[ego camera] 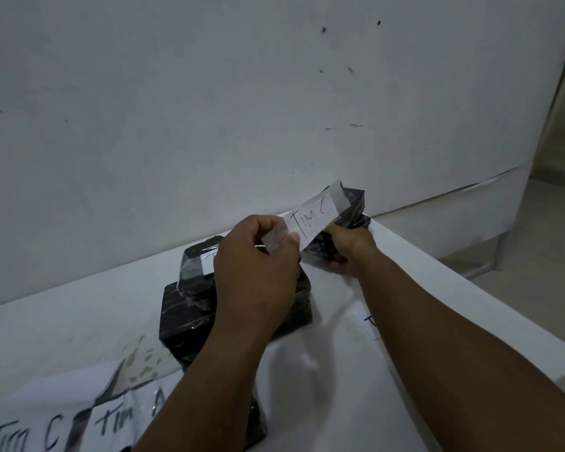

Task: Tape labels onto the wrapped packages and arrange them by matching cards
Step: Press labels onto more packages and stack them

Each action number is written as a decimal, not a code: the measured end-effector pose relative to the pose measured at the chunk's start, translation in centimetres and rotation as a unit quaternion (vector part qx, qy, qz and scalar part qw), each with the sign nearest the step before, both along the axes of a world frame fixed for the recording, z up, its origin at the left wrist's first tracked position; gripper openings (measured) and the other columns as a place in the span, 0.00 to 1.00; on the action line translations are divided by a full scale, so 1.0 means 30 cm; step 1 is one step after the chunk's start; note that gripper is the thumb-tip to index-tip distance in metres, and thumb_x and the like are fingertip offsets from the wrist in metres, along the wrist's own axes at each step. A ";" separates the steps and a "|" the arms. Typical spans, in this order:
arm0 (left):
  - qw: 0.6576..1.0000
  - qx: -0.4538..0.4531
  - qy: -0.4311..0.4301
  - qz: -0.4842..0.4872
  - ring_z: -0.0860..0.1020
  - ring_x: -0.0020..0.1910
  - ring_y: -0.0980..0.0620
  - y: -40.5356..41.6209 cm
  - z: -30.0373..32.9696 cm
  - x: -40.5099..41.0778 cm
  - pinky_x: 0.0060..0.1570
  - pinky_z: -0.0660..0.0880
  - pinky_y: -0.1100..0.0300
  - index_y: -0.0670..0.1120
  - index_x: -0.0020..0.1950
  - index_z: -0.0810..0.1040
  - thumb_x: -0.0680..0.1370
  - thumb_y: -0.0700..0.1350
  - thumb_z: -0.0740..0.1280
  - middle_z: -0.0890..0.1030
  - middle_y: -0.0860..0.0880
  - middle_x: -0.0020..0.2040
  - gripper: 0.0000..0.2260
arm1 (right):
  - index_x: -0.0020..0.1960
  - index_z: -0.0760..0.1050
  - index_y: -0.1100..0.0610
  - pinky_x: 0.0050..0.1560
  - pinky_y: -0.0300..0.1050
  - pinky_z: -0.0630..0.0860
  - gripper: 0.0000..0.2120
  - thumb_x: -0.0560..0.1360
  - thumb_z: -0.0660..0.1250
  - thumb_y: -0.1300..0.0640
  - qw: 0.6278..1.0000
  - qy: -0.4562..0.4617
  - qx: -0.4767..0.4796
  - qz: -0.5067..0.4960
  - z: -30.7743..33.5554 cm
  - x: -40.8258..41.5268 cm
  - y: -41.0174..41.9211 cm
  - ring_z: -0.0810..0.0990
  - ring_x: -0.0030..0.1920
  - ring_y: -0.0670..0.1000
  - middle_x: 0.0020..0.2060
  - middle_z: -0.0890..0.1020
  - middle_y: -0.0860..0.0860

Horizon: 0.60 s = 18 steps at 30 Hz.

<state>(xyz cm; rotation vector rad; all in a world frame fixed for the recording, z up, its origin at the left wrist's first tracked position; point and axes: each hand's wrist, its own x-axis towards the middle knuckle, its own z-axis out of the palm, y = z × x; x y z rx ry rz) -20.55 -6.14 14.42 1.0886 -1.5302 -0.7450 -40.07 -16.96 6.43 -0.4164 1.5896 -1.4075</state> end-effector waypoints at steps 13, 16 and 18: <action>1.000 -0.005 0.006 0.004 0.82 0.36 0.58 0.024 0.021 0.027 0.34 0.76 0.70 0.51 0.49 0.82 0.78 0.45 0.73 0.85 0.53 0.41 0.02 | 0.65 0.76 0.60 0.43 0.60 0.86 0.36 0.63 0.84 0.49 0.996 0.089 0.021 0.003 0.035 -0.051 0.030 0.84 0.49 0.61 0.54 0.83 0.60; 1.000 -0.009 0.003 0.013 0.83 0.38 0.56 0.031 0.028 0.038 0.36 0.75 0.71 0.52 0.48 0.82 0.77 0.46 0.73 0.85 0.54 0.41 0.02 | 0.61 0.76 0.62 0.44 0.56 0.85 0.27 0.69 0.81 0.50 0.991 0.111 0.045 0.056 0.071 -0.051 0.063 0.84 0.48 0.61 0.50 0.82 0.60; 1.000 -0.009 0.002 0.013 0.83 0.39 0.56 0.039 0.031 0.047 0.36 0.75 0.72 0.52 0.49 0.82 0.77 0.46 0.73 0.85 0.54 0.42 0.02 | 0.60 0.76 0.62 0.44 0.55 0.84 0.24 0.72 0.79 0.50 0.988 0.122 0.056 0.076 0.080 -0.051 0.075 0.84 0.49 0.61 0.51 0.82 0.60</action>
